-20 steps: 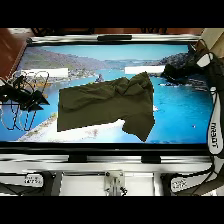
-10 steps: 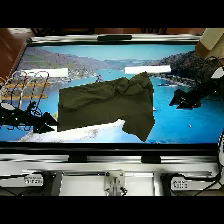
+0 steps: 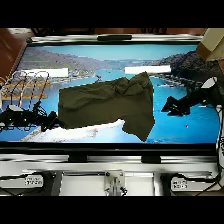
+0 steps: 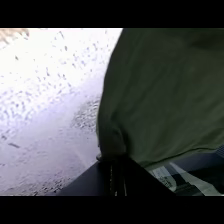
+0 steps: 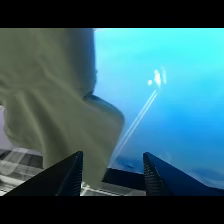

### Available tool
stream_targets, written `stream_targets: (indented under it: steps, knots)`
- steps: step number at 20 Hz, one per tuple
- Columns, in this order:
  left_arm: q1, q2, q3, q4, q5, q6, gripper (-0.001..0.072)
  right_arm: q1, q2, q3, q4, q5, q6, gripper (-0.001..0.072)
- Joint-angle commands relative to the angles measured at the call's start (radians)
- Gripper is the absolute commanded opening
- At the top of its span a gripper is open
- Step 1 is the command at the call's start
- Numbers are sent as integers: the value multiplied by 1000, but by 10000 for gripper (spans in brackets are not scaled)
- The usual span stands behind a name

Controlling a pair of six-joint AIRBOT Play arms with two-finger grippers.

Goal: Fold the shirts.

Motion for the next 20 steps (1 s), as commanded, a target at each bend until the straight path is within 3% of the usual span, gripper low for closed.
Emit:
stream_targets:
  steps: [1, 4, 8, 9, 10, 15, 20]
  knots:
    - [-6, 23, -1, -4, 7, -11, 34, 86, -9, -94, 21, -166, -50, 502]
    - [-6, 67, -1, -3, 6, -11, 34, 143, -49, -96, 36, -290, -44, 502]
    - [-6, 98, 2, -3, 2, 26, 34, 203, -102, -96, 44, -348, -45, 498]
    - [-6, 102, 11, -3, -5, 40, 33, 215, -102, -95, 33, -370, -45, 356]
    - [-6, 110, 28, -3, -12, 49, 32, 220, -93, -86, 24, -375, -42, 48]
    - [-7, 315, 335, -3, -1, 65, 31, 220, 146, 108, -68, -375, -158, 58]
    - [-7, 664, 842, -2, 210, 64, 32, 220, 563, 440, -146, -524, -196, 59]
